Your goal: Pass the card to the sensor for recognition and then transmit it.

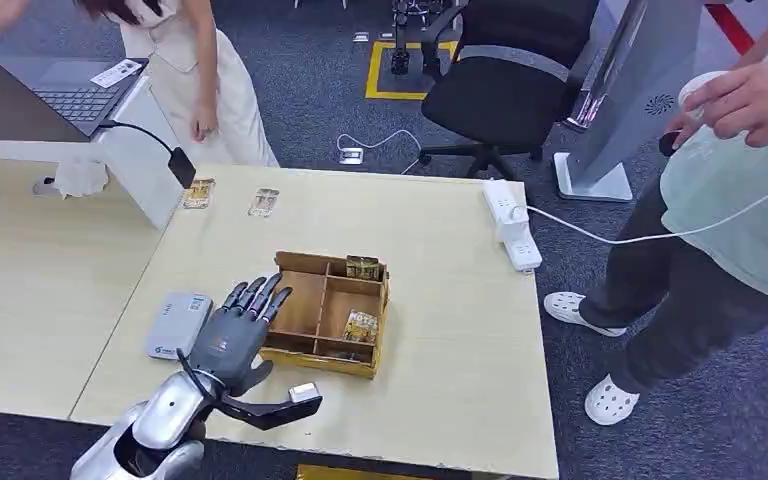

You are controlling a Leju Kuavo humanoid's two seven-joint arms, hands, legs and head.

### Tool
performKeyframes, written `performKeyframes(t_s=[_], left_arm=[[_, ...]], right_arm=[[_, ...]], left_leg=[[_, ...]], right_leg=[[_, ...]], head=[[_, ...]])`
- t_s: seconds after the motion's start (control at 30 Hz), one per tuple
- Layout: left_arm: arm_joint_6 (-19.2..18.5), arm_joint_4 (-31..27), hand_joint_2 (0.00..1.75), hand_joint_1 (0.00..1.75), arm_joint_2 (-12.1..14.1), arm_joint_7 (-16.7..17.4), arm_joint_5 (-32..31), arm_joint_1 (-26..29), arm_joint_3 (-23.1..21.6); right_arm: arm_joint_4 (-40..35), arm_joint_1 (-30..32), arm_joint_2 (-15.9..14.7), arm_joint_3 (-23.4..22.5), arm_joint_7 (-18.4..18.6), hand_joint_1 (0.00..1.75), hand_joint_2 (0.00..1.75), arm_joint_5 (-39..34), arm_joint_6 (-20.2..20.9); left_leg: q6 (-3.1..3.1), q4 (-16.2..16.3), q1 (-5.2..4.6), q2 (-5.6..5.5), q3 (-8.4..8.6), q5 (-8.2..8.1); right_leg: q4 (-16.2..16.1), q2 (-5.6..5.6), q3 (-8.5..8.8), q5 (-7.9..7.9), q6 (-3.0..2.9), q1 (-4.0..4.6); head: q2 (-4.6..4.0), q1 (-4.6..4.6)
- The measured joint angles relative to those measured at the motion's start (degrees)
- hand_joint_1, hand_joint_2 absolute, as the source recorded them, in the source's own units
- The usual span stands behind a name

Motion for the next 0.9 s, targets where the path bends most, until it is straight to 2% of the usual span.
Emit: performKeyframes(t_s=[0.2, 0.23, 0.27, 0.3, 0.33, 0.37, 0.4, 0.43, 0.47, 0.53, 0.6, 0.63, 0.67, 0.73, 0.77, 0.9], left_arm=[[-0.55, 0.76, 1.75, 0.54, -0.09, -0.94, 1.22, 0.12, 0.55], [-0.55, 0.81, 1.75, 0.89, -0.11, -0.94, 1.31, 0.14, 0.63], [-0.55, 0.85, 1.75, 0.65, -0.11, -0.94, 1.35, 0.16, 0.7], [-0.55, 0.92, 1.75, 1.48, -0.11, -0.94, 1.38, 0.17, 0.77], [-0.55, 1.01, 1.75, 1.4, -0.11, -0.96, 1.38, 0.16, 0.79], [-0.57, 1.11, 1.75, 0.66, -0.13, -1.13, 1.62, 0.17, 0.79], [-0.7, 1.16, 1.75, 0.47, -0.13, -1.49, 2.01, 0.17, 0.79], [-0.76, 1.16, 1.75, 0.44, -0.11, -1.64, 2.34, 0.17, 0.79], [-0.79, 1.16, 1.75, 1.64, -0.13, -1.79, 2.64, 0.17, 0.79], [-0.9, 1.16, 1.75, 1.75, -0.11, -2.16, 3.28, 0.16, 0.81], [-1.59, 1.27, 1.75, 1.75, -0.07, -2.75, 4.26, 0.15, 0.81], [-1.7, 1.33, 1.75, 1.69, 0.09, -3.04, 4.81, 0.14, 0.81], [-1.75, 1.35, 1.75, 1.54, 0.22, -3.39, 5.38, 0.1, 0.81], [-1.73, 1.38, 1.75, 1.71, 0.37, -3.85, 6.25, -0.06, 0.81], [-1.7, 1.38, 1.75, 1.62, 0.44, -3.91, 6.47, -0.09, 0.81], [-1.94, 1.53, 1.75, 1.66, 0.74, -3.98, 7.17, -0.45, 0.81]], right_arm=[[-0.13, 0.11, 0.0, -0.53, 0.0, 0.0, 1.75, 0.26, 0.13], [-0.15, 0.13, 0.0, -0.53, 0.0, 0.0, 1.75, 0.3, 0.13], [-0.15, 0.15, 0.0, -0.55, 0.0, 0.0, 1.75, 0.33, 0.13], [-0.18, 0.18, 0.0, -0.59, 0.0, 0.0, 1.75, 0.37, 0.13], [-0.18, 0.21, 0.0, -0.63, 0.02, 0.0, 1.75, 0.41, 0.15], [-0.18, 0.23, 0.0, -0.68, 0.26, 0.0, 1.75, 0.48, 0.17], [-0.18, 0.28, 0.0, -0.77, 0.33, 0.0, 1.75, 0.59, 0.2], [-0.18, 0.33, 0.0, -0.87, 0.37, 0.0, 1.75, 0.63, 0.24], [-0.18, 0.37, 0.0, -0.96, 0.42, 0.0, 1.75, 0.79, 0.24], [-0.18, 0.48, 0.0, -1.29, 0.44, 0.0, 1.75, 1.07, 0.37], [-0.18, 0.57, 0.0, -1.6, 0.42, 0.0, 1.75, 1.24, 0.59], [-0.18, 0.6, 0.0, -1.73, 0.39, 0.0, 1.75, 1.29, 0.68], [-0.18, 0.64, 0.0, -1.88, 0.35, 0.0, 1.75, 1.42, 0.77], [-0.18, 0.69, 0.0, -2.12, 0.28, 0.0, 1.75, 1.57, 1.07], [-0.18, 0.73, 0.0, -2.25, 0.22, 0.0, 1.75, 1.59, 1.18], [-0.15, 1.05, 0.0, -3.06, -0.11, 0.0, 1.75, 2.1, 1.81]], left_leg=[[0.0, 0.0, 0.0, 0.0, 0.0, 0.0], [0.0, 0.0, 0.0, 0.0, 0.0, 0.0], [0.0, 0.0, 0.0, 0.0, 0.0, 0.0], [0.0, 0.0, 0.0, 0.0, 0.0, 0.0], [0.0, 0.0, 0.0, 0.0, 0.0, 0.0], [0.0, 0.0, 0.0, 0.0, 0.0, 0.0], [0.0, 0.0, 0.0, 0.0, 0.0, 0.0], [0.0, 0.0, 0.0, 0.0, 0.0, 0.0], [0.0, 0.0, 0.0, 0.0, 0.0, 0.0], [0.0, 0.0, 0.0, 0.0, 0.0, 0.0], [0.0, 0.0, 0.0, 0.0, 0.0, 0.0], [0.0, 0.0, 0.0, 0.0, 0.0, 0.0], [0.0, 0.0, 0.0, 0.0, 0.0, 0.0], [0.0, 0.0, 0.0, 0.0, 0.01, 0.0], [0.0, 0.0, 0.0, 0.0, 0.01, 0.0], [0.0, 0.0, 0.0, 0.0, 0.01, 0.0]], right_leg=[[0.0, 0.0, 0.0, 0.0, 0.0, 0.0], [0.0, 0.0, 0.0, 0.0, 0.0, 0.0], [0.0, 0.0, 0.0, 0.0, 0.0, 0.0], [0.0, 0.0, 0.0, 0.0, 0.0, 0.0], [0.0, 0.0, 0.0, 0.0, 0.0, 0.0], [0.0, 0.0, 0.0, 0.0, 0.0, 0.0], [0.0, 0.0, 0.0, 0.0, 0.0, 0.0], [0.0, 0.0, 0.0, 0.0, 0.0, 0.0], [0.0, 0.0, 0.0, 0.0, 0.0, 0.0], [0.0, 0.0, 0.0, 0.0, 0.0, 0.0], [0.0, 0.0, 0.0, 0.0, 0.0, 0.0], [0.0, 0.0, 0.0, 0.0, 0.0, 0.0], [0.0, 0.0, 0.0, 0.0, 0.0, 0.0], [0.0, 0.0, 0.0, 0.0, 0.0, 0.0], [0.0, 0.0, 0.0, 0.0, 0.0, 0.0], [0.0, 0.0, 0.0, 0.0, 0.0, 0.0]], head=[[0.0, 0.0], [0.0, 0.0], [0.0, 0.0], [0.0, 0.0], [0.0, 0.0], [0.0, 0.0], [0.0, 0.0], [0.0, 0.0], [0.0, 0.0], [0.0, 0.0], [0.0, 0.02], [0.0, 0.0], [0.0, 0.0], [0.0, 0.0], [0.0, 0.0], [0.0, 0.0]])
